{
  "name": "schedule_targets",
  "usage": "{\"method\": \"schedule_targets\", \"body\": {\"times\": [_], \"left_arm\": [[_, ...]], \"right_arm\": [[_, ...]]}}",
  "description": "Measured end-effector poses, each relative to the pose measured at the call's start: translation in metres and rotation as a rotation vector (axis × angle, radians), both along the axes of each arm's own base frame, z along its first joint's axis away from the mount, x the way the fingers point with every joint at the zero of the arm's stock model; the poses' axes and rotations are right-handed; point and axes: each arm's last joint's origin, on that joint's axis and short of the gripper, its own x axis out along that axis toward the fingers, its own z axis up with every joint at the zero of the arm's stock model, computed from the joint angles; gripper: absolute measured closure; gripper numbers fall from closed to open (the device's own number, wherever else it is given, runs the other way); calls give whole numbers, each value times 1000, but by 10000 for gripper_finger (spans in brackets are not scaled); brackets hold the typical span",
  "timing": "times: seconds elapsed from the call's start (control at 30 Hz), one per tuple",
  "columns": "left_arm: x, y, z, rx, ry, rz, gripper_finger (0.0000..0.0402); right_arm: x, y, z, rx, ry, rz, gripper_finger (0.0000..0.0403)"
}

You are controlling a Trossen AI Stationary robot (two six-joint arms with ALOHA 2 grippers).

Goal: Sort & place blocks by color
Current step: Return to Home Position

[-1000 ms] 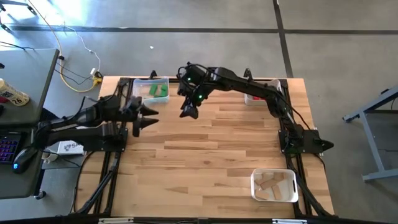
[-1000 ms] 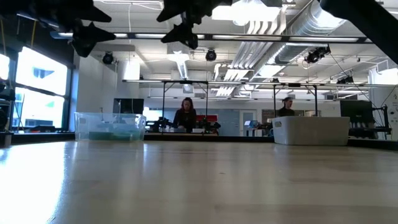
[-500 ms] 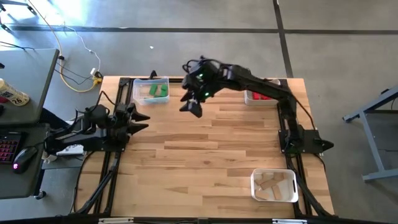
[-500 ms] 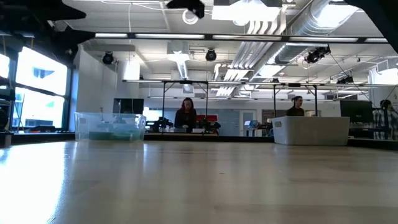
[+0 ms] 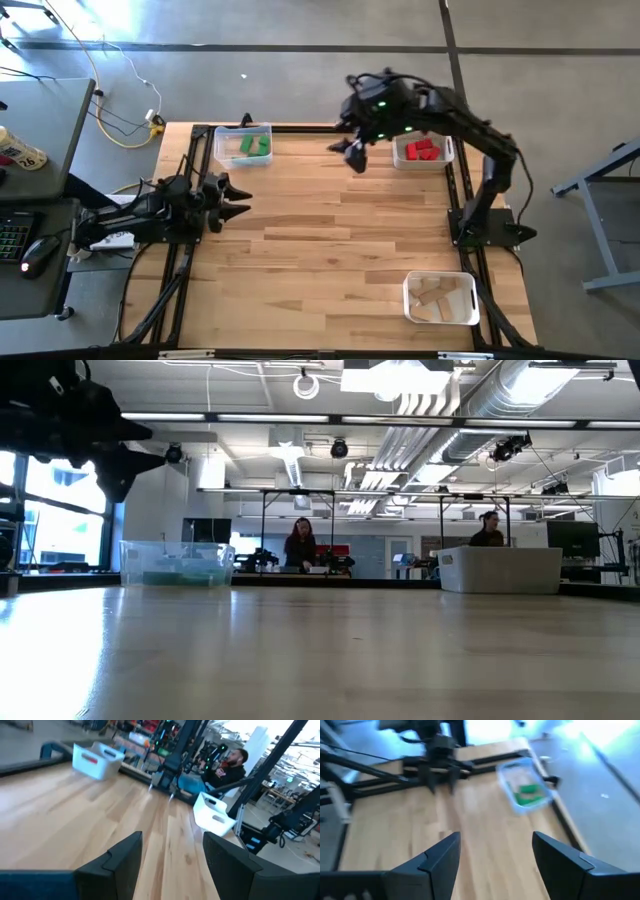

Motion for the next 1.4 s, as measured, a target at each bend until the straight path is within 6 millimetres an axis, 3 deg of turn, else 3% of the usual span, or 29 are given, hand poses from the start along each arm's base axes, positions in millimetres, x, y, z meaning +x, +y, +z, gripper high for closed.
{"method": "schedule_targets", "body": {"times": [0.27,0.5,0.73,1.07,1.23,1.4], "left_arm": [[3,1,0,78,1,-6,202],[3,1,-1,125,12,-9,202],[3,1,-1,147,16,-13,202],[3,1,-1,147,16,-14,202],[3,1,-1,147,16,-14,202],[3,1,0,147,16,-14,202]], "right_arm": [[-48,10,26,-101,-17,-106,169],[-82,9,20,-166,38,-234,169],[-121,10,-17,-146,-48,-330,169],[-176,21,-89,-117,-176,-362,169],[-200,29,-128,-73,-177,-305,169],[-214,34,-160,-45,-297,-243,169]]}}
